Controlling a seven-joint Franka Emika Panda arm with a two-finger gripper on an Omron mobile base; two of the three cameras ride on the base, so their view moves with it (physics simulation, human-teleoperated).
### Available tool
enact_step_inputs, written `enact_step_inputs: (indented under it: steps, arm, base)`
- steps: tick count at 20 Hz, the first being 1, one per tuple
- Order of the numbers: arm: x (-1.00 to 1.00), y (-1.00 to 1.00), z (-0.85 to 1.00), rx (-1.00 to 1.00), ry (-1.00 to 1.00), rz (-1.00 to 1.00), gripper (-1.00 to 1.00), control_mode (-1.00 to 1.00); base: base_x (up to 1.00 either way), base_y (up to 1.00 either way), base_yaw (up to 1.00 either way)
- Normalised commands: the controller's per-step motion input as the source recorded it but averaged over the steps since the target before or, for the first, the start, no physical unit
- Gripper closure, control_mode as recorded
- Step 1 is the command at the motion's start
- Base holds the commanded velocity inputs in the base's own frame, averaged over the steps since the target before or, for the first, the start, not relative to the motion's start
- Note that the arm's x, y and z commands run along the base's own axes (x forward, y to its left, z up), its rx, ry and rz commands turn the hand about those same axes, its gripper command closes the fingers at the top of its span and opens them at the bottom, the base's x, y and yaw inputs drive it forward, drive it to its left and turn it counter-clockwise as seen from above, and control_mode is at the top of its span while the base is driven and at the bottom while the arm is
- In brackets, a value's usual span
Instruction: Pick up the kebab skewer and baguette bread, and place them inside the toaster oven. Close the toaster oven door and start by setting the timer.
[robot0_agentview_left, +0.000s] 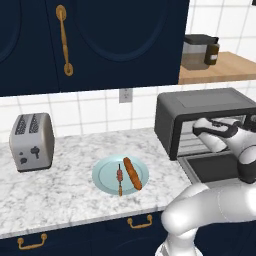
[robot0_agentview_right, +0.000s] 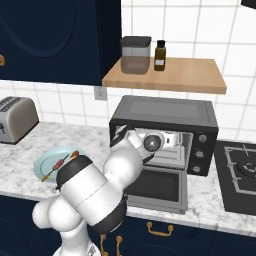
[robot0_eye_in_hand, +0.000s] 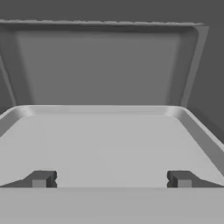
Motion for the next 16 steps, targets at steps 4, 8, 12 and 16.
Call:
enact_step_inputs:
  steps: [4, 8, 12, 16]
  arm:
    - [0.07, 0.0, -0.26, 0.0, 0.19, 0.0, -1.0, -1.0]
    - [-0.22, -0.08, -0.36, 0.0, 0.24, 0.0, -1.0, -1.0]
    - [-0.91, -0.34, -0.71, 0.01, 0.32, 0.0, -1.0, -1.0]
    - [-1.0, -0.41, -0.79, 0.01, 0.31, 0.0, -1.0, -1.0]
  base:
    - [0.0, 0.0, 0.0]
    - [0.0, 0.0, 0.0]
    - [0.0, 0.0, 0.0]
    - [0.0, 0.0, 0.0]
